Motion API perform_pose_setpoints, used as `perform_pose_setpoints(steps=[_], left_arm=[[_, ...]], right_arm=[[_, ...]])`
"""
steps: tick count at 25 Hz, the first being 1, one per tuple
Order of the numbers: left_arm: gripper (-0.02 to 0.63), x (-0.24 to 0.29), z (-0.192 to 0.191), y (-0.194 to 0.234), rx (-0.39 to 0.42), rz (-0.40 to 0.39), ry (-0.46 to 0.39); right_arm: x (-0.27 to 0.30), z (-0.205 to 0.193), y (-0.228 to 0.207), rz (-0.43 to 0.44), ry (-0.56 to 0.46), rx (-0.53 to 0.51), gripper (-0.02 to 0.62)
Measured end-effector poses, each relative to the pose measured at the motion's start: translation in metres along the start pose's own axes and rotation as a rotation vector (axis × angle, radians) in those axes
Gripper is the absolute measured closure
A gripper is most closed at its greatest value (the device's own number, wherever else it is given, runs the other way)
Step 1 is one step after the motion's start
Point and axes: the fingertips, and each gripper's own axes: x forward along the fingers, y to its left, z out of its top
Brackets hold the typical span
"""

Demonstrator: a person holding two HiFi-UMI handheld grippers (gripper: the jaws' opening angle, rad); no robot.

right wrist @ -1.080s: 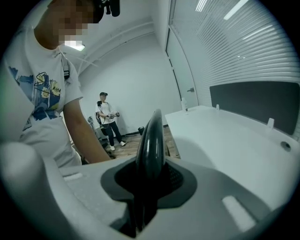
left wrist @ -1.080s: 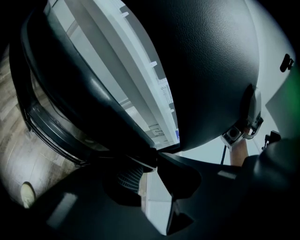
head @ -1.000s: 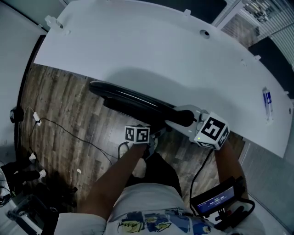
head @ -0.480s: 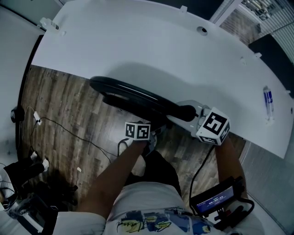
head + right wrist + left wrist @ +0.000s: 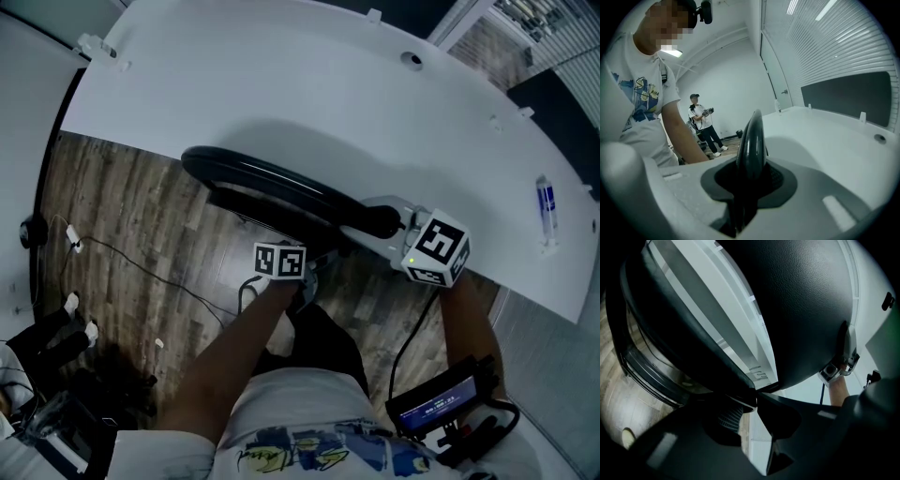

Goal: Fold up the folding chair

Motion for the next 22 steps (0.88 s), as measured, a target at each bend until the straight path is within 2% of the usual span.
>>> perform_pose_setpoints(steps=[14,22], left_arm=[[0.511,0.004,0.004,-0.001,0.008,-0.016,0.033],[0.500,0.003,0.005,0.001,0.054,-0.004,0.062]], right_arm=[[-0.001,0.002,-0.009,0.005,-0.012,0.014,0.517],[0.001,0.003,-0.013,0.004,-0.016,0.013,0.515]])
